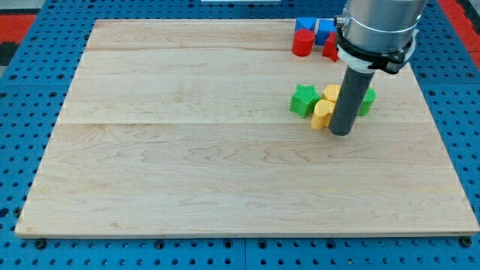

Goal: Move the green circle towards down

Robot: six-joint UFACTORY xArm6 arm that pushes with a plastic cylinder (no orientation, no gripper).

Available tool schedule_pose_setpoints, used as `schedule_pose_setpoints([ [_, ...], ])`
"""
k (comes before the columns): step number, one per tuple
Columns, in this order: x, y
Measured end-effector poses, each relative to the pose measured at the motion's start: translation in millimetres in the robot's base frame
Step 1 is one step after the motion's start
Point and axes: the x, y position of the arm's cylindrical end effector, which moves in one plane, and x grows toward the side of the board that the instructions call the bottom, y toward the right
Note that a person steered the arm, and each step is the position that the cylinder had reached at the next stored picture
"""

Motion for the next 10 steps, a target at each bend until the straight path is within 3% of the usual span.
schedule_pose_setpoints([
  [4, 0, 20],
  [6, -1, 101],
  [7, -31, 142],
  [10, -60, 37],
])
